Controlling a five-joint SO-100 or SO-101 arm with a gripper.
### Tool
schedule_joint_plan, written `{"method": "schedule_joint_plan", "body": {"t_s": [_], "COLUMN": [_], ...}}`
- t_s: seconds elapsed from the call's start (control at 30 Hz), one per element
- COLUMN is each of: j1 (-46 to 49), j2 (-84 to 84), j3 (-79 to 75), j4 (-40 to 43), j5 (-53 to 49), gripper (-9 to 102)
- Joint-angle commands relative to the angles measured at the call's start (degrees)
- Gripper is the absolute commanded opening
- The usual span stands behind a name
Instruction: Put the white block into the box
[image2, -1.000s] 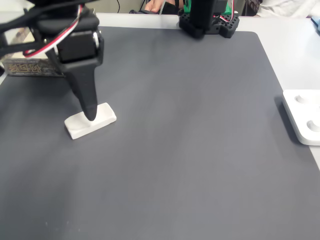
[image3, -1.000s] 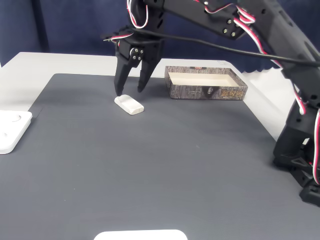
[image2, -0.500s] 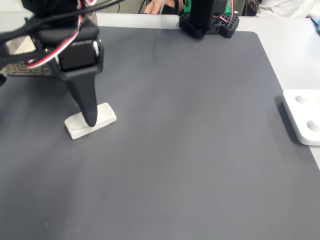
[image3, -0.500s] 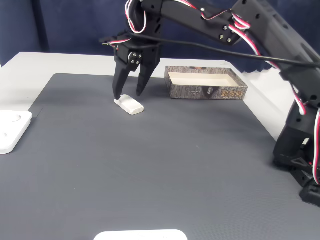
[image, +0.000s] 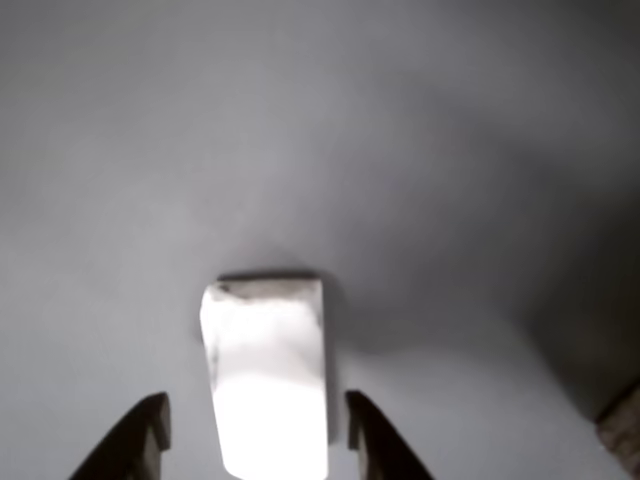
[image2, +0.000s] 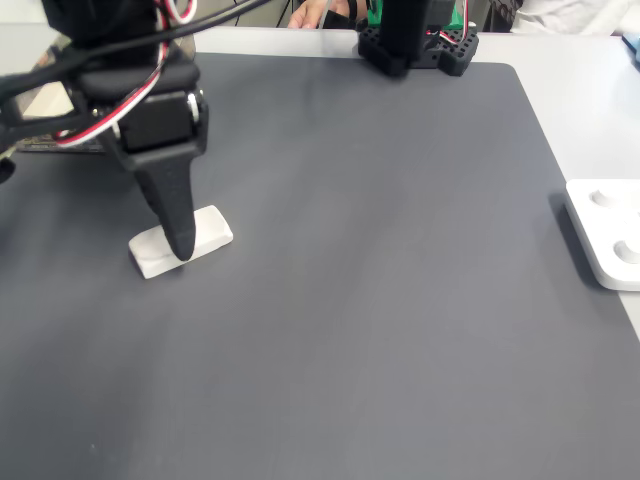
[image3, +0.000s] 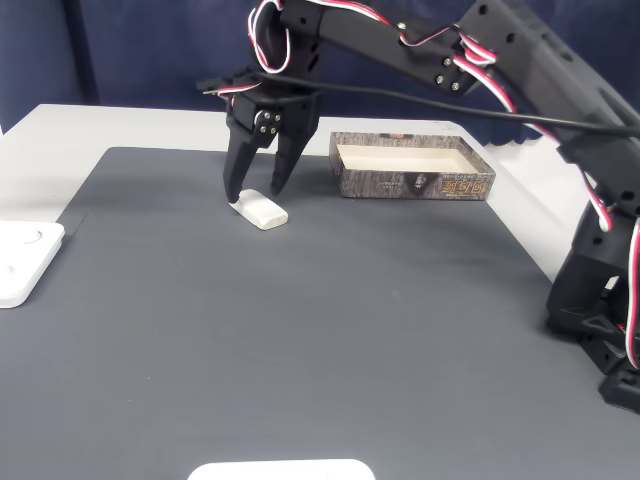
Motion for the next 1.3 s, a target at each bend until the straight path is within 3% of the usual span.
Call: {"method": "schedule_joint_plan", "body": {"t_s": [0.0, 0.53, 1.27], "j1": [0.00, -0.18, 0.18], "j2": [1.41, 0.79, 0.00], "j3": [-3.60, -3.60, -2.72], "j4": [-1.32, -1.32, -1.14], "j5": [-0.18, -5.54, -1.49], "gripper": [25, 26, 25]}}
